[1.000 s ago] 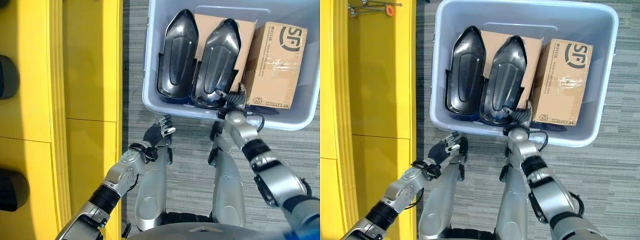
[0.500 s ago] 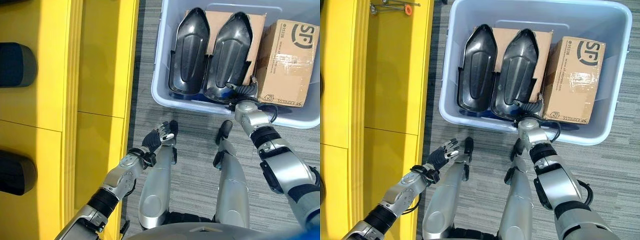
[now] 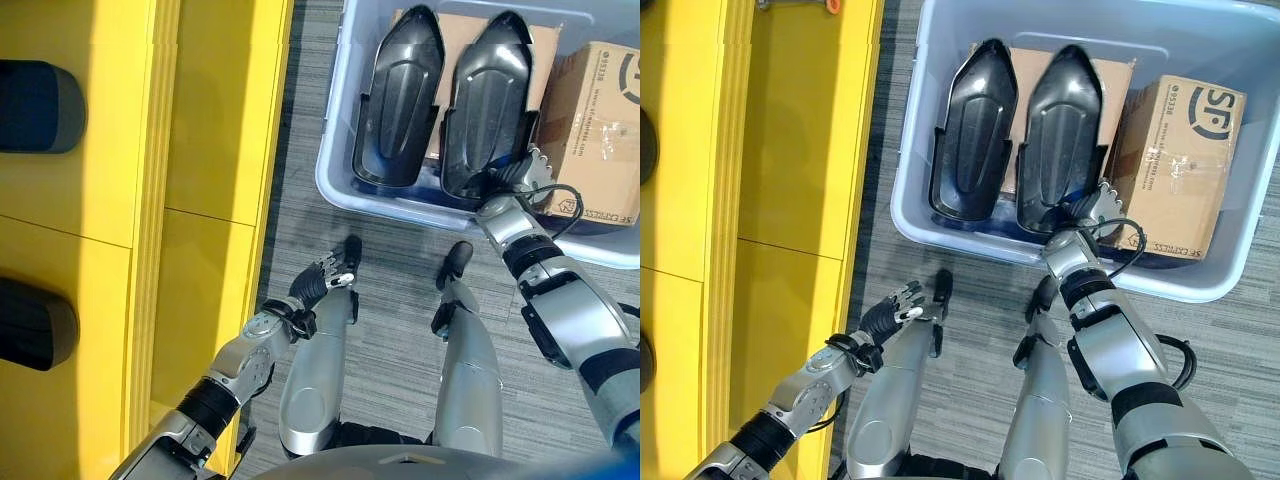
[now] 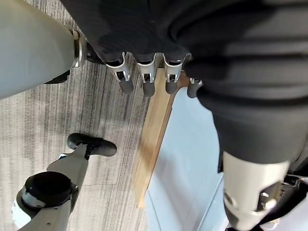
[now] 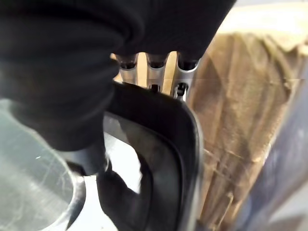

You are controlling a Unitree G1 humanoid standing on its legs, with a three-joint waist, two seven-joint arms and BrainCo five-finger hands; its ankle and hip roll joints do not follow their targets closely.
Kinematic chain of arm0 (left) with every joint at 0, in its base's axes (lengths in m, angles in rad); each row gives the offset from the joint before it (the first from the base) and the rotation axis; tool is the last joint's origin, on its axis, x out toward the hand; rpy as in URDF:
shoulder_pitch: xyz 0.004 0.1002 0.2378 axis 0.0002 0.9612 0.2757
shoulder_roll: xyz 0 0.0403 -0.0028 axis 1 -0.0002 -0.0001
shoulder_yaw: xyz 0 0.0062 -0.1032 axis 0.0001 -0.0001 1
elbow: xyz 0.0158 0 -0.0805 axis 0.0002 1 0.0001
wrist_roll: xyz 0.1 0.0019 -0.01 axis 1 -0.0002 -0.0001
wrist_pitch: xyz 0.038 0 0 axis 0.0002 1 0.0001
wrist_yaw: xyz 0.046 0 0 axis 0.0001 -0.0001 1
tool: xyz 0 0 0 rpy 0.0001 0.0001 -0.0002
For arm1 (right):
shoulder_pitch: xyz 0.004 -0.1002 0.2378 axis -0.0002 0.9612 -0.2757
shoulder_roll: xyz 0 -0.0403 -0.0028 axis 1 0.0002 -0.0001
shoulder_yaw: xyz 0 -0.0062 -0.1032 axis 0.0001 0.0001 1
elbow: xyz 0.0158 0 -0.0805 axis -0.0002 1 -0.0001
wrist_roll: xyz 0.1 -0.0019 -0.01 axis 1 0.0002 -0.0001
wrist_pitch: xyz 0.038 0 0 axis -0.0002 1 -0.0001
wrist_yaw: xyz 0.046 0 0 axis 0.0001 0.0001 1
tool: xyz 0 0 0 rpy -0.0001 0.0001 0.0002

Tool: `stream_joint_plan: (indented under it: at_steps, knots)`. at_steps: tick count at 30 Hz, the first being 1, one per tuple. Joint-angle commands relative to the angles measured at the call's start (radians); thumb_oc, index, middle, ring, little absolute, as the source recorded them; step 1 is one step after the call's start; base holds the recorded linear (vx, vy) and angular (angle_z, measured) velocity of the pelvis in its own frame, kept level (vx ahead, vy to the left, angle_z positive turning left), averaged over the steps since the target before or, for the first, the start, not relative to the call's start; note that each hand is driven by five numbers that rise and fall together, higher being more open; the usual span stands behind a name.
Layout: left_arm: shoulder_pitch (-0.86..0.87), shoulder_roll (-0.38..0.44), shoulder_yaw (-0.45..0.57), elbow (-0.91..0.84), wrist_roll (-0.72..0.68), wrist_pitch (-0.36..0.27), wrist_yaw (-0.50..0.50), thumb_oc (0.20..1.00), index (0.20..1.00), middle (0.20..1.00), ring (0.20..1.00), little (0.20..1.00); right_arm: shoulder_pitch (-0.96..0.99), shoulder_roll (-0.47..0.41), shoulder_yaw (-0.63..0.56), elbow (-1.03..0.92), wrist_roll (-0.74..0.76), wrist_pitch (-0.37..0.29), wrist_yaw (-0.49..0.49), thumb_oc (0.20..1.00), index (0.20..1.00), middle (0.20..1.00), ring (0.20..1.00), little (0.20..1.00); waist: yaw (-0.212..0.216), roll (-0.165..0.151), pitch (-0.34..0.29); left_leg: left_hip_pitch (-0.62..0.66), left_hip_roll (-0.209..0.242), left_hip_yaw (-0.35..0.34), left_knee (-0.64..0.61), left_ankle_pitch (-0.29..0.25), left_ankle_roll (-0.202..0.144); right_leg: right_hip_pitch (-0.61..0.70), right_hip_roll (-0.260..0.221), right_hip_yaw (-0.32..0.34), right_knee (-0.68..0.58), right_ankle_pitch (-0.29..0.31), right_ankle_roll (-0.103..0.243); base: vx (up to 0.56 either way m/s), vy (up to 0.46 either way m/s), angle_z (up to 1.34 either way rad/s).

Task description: Move parts from the plastic box to the shelf.

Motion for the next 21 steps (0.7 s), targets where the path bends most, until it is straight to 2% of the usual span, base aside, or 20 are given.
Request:
stream_joint_plan:
  at_steps: [1, 7, 12, 21]
  knots:
    - [0.053, 0.042, -0.05, -0.059, -0.011, -0.038, -0.023, 1.0, 1.0, 1.0, 1.0, 1.0, 0.061, -0.045, 0.01, 0.065, 0.005, 0.058, -0.007, 0.2, 0.2, 0.2, 0.2, 0.2, 0.034, 0.053, 0.0, -0.049, 0.049, 0.013, -0.04, 0.018, 0.004, 0.043, -0.085, 0.015, 0.17, -0.191, 0.094, 0.03, -0.019, 0.11]
    - [0.057, 0.051, -0.069, -0.068, -0.013, -0.049, -0.01, 1.0, 1.0, 1.0, 1.0, 1.0, 0.038, -0.09, 0.002, 0.121, 0.026, 0.059, -0.019, 0.2, 0.2, 0.2, 0.2, 0.2, 0.045, 0.059, 0.0, -0.062, 0.045, 0.006, -0.035, 0.017, 0.006, 0.038, -0.088, 0.003, 0.179, -0.197, 0.094, 0.03, -0.005, 0.04]
    - [0.069, 0.062, -0.074, -0.087, -0.013, -0.049, -0.006, 1.0, 1.0, 1.0, 1.0, 1.0, 0.045, -0.117, -0.02, 0.139, 0.044, 0.008, -0.033, 0.2, 0.2, 0.2, 0.2, 0.2, 0.049, 0.064, 0.0, -0.07, 0.041, 0.005, -0.029, 0.012, 0.01, 0.033, -0.089, -0.001, 0.182, -0.199, 0.093, 0.02, -0.003, 0.08]
    - [0.08, 0.065, -0.058, -0.11, -0.009, -0.033, 0.001, 1.0, 1.0, 1.0, 1.0, 1.0, 0.072, -0.124, -0.085, 0.041, 0.166, -0.303, -0.194, 0.2, 0.2, 0.2, 0.2, 0.2, 0.032, 0.054, 0.0, -0.028, 0.049, 0.018, -0.049, 0.003, 0.011, 0.071, -0.088, 0.004, 0.146, -0.193, 0.095, 0.0, -0.001, 0.0]
